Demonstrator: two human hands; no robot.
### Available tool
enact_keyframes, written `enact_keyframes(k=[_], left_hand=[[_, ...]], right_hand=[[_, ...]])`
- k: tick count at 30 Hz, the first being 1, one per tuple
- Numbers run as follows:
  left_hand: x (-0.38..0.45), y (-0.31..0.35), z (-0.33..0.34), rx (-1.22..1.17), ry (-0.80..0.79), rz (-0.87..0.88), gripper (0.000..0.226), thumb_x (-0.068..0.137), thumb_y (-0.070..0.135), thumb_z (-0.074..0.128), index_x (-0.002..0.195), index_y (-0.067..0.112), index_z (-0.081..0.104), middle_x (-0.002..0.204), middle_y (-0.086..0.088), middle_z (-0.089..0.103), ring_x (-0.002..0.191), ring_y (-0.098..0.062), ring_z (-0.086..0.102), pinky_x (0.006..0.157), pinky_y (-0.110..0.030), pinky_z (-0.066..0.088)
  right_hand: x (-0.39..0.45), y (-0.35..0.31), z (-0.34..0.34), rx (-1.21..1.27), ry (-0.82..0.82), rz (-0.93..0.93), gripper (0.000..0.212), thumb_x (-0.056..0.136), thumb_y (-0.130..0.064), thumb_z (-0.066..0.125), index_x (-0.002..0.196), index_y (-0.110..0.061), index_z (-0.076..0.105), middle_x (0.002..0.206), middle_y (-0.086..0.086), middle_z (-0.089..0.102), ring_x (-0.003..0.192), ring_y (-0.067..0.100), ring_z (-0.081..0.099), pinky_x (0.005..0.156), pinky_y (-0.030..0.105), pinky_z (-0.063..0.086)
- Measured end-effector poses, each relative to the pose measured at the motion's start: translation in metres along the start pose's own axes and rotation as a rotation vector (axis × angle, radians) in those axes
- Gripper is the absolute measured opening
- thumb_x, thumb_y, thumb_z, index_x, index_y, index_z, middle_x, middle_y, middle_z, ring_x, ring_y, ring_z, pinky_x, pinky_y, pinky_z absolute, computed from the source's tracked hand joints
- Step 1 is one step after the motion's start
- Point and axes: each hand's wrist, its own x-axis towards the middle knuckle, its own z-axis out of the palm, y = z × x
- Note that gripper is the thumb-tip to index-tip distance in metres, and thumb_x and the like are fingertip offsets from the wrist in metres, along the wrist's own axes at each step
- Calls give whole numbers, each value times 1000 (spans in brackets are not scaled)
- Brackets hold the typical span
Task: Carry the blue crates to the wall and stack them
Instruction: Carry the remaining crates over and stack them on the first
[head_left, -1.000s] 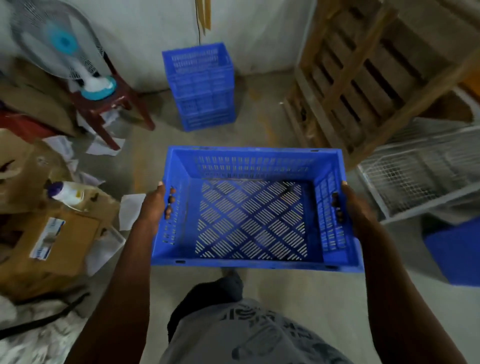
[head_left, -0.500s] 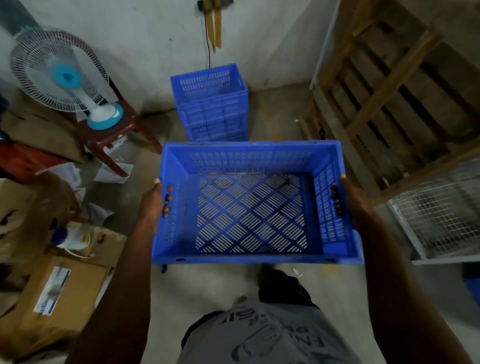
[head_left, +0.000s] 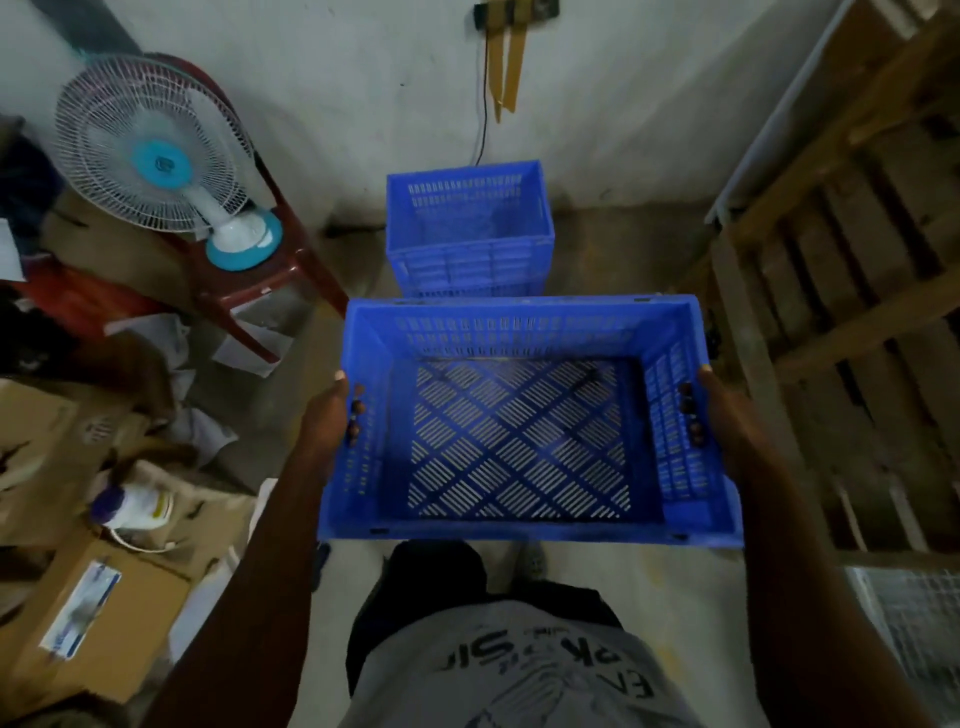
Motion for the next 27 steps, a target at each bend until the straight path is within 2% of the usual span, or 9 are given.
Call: enact_keyframes(k=[9, 15, 19, 22, 27], left_hand=[[121, 79, 12, -50, 47, 5, 49, 99, 57, 38, 102, 16, 64, 70, 1, 52, 52, -16, 39, 51, -30, 34], [223, 140, 7, -2, 57, 7, 47, 99, 57, 38, 99, 17, 62, 71, 2, 54, 51, -16, 41, 50, -29, 34], [289, 185, 6, 11, 44, 27, 43, 100, 55, 37, 94, 19, 60, 71, 1, 53, 49, -15, 39, 49, -27, 32], [325, 220, 10, 14, 46, 30, 41, 104, 49, 33, 90, 19, 57, 71, 0, 52, 49, -16, 39, 50, -27, 31], [393, 258, 22, 14, 65, 25, 43, 103, 51, 34, 89, 18, 60, 70, -1, 52, 49, -16, 39, 48, -28, 32]], right_hand=[[130, -99, 76, -44, -19, 24, 47, 92, -59, 43, 90, -17, 62, 70, 1, 54, 48, 14, 37, 46, 23, 31], [205, -155, 144, -56, -21, 41, 44, 94, -57, 39, 91, -17, 58, 71, 1, 51, 49, 15, 35, 48, 24, 29], [251, -192, 183, -61, -26, 32, 41, 96, -54, 36, 90, -18, 55, 71, 1, 50, 50, 15, 34, 47, 24, 28], [286, -219, 204, -59, -25, 28, 38, 96, -53, 37, 88, -19, 54, 70, 0, 50, 47, 14, 34, 40, 23, 29], [353, -261, 235, -72, -43, 27, 39, 95, -56, 38, 88, -21, 55, 71, -2, 51, 44, 11, 36, 38, 22, 31]])
